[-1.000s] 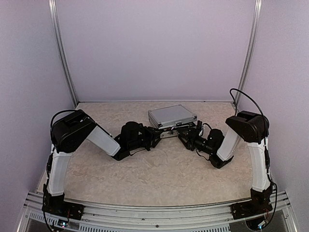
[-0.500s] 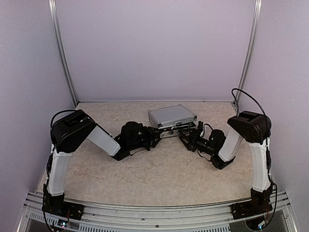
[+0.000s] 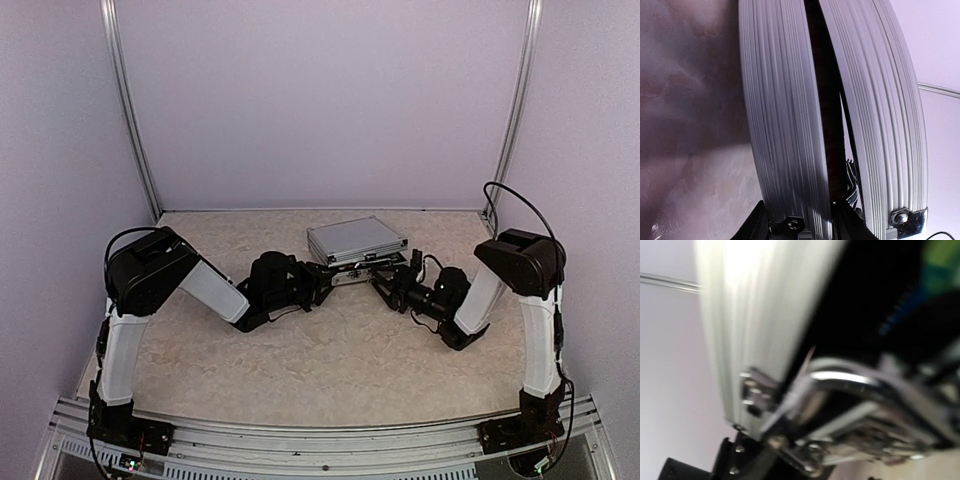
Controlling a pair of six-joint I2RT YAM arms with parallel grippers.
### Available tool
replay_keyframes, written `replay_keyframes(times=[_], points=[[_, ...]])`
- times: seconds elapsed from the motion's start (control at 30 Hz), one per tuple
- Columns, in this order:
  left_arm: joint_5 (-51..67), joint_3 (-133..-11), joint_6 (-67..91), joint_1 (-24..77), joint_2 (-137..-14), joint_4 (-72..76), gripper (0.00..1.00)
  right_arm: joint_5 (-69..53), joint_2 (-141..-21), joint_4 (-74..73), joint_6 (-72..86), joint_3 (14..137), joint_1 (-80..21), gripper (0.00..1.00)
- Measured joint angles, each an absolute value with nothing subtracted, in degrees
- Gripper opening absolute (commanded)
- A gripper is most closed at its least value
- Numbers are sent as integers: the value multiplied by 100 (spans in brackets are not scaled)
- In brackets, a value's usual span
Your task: Pack up texas hold em set
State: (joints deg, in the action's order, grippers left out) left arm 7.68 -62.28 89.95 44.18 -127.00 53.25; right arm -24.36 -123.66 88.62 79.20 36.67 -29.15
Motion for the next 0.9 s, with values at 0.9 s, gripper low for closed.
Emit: replay_keyframes(times=[0.9], points=[[744, -6215, 8980, 4418, -12700, 5349, 38, -2228, -12534, 8853, 7999, 3706, -2947, 56]])
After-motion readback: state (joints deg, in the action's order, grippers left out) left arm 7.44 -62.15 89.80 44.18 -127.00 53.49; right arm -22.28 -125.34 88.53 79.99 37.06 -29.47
